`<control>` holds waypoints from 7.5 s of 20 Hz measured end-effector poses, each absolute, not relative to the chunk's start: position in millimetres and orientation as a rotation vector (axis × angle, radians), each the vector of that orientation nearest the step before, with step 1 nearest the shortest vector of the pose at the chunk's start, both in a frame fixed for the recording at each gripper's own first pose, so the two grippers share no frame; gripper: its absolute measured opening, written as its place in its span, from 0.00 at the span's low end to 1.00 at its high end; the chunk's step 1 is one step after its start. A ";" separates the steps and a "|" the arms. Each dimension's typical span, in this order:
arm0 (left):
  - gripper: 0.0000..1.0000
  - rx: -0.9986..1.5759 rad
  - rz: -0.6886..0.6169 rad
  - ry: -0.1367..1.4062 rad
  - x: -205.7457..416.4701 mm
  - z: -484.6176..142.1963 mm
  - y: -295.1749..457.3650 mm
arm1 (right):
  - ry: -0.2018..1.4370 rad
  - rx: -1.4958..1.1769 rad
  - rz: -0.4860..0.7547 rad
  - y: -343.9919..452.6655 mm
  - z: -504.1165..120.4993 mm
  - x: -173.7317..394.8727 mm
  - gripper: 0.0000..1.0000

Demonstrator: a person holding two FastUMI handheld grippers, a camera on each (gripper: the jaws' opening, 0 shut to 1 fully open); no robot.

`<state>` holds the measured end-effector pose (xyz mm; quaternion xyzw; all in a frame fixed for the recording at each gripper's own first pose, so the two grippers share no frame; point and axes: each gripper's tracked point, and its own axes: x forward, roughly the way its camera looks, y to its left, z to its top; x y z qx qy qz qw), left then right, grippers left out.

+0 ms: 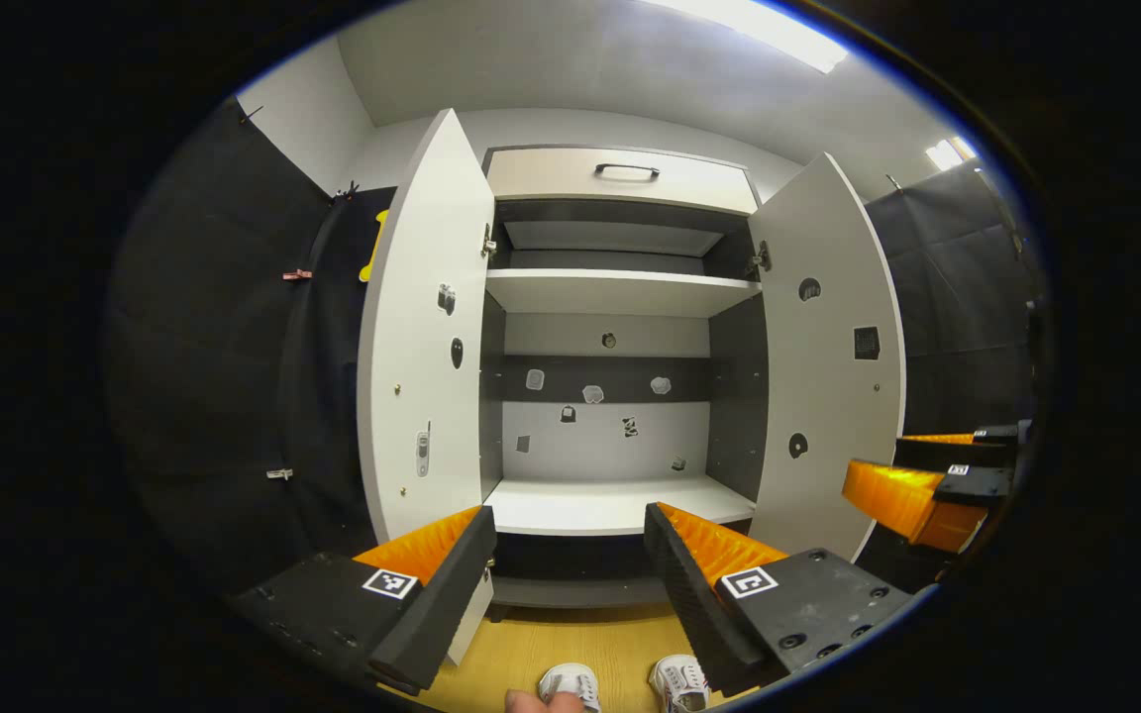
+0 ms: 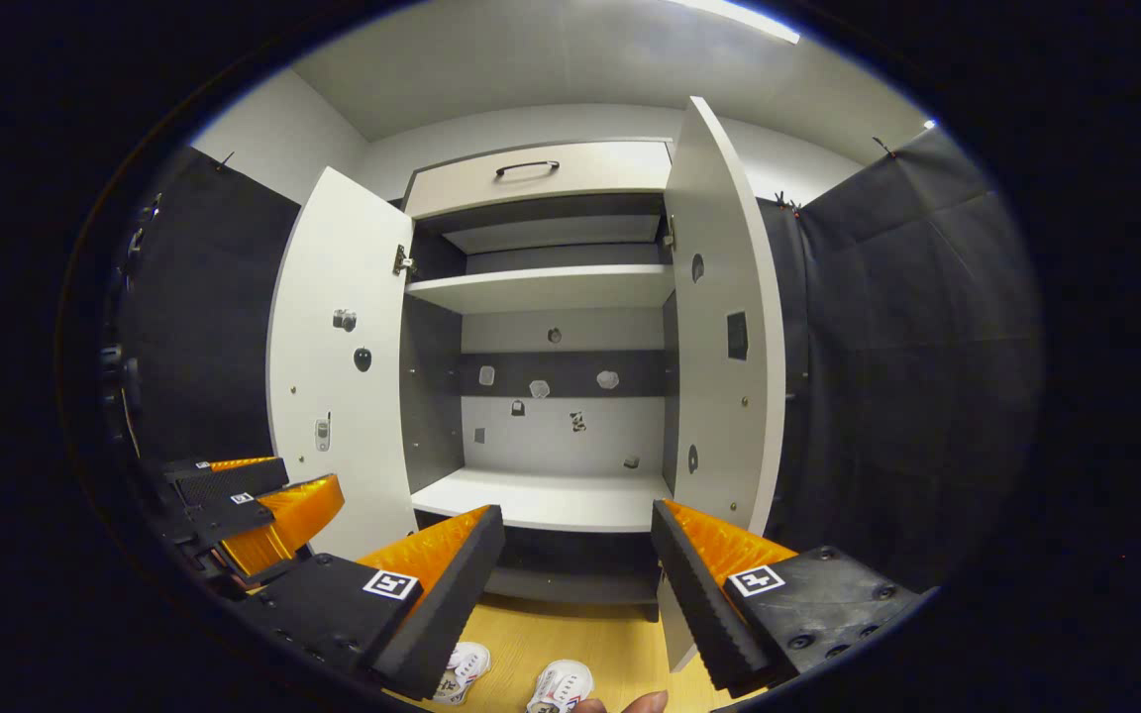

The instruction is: Grab one shoe with the right hand and put it into the shoe cabinet, grab the other shoe with the left hand and put it into the shoe cabinet; then close the right door with the right hand and the left door with the left hand.

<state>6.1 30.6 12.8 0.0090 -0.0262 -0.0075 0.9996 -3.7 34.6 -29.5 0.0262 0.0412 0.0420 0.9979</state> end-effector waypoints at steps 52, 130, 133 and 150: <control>0.95 0.009 0.083 0.110 -29.3 -86.4 106.9 | 0.670 0.167 0.138 87.0 -346.2 12.4 0.05; 0.90 0.089 -0.108 0.439 -27.5 -336.8 49.8 | -0.046 0.042 0.101 31.5 23.8 42.3 0.98; 0.83 0.092 -0.104 0.550 -20.4 -392.5 52.7 | -0.054 0.029 0.070 5.7 35.6 32.7 0.97; 0.15 0.177 -0.002 0.651 62.2 -468.4 65.6 | -0.046 0.013 -0.158 -129.2 44.6 14.7 0.97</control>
